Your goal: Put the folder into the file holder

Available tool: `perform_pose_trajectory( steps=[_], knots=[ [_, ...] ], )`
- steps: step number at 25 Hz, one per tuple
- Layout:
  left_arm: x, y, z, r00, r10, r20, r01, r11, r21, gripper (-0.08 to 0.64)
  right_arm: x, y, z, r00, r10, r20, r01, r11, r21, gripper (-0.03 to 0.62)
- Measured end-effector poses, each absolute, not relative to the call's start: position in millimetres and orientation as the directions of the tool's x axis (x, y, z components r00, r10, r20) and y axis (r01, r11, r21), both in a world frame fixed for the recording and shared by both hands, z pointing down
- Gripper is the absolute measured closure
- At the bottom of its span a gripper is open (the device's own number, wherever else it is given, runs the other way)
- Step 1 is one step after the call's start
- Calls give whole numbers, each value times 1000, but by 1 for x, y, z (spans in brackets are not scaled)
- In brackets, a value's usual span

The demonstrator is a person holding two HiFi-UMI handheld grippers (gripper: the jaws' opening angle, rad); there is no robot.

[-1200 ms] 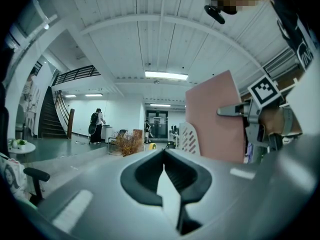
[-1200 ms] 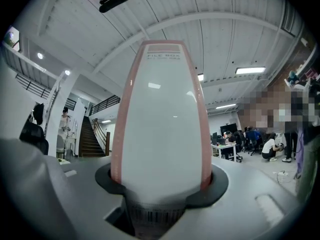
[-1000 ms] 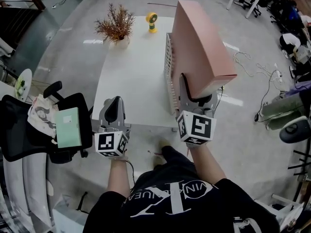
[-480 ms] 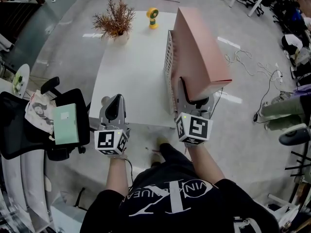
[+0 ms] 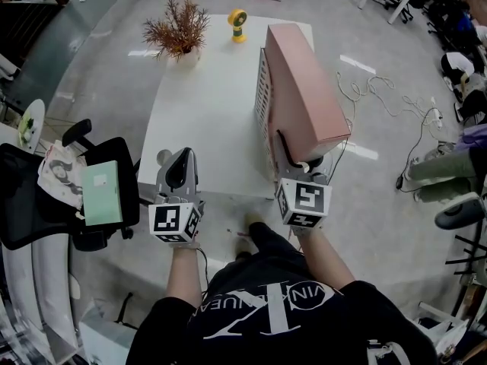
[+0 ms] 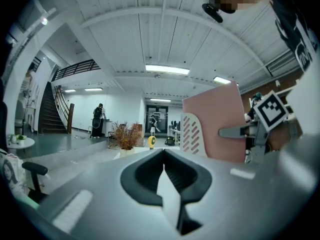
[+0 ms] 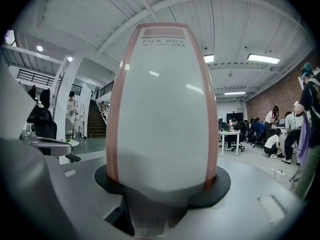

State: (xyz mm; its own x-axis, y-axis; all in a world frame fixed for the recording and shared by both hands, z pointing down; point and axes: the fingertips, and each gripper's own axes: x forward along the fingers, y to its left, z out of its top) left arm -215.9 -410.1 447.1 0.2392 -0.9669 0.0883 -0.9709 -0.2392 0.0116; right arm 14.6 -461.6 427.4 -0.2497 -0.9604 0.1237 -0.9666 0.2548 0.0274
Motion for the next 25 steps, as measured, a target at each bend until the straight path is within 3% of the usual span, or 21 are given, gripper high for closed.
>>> perform_pose_trajectory(
  steps=[10,25],
  knots=[
    [-205,-407,452,264,-959,102,-964,-264,16,560,17,-451,465,-264,-923,280,-954,293,68,272],
    [-199,-391,445,281,-955,93,-960,-281,15,560,24,-431,491,-258,-888,381,-949,306,71,264]
  ],
)
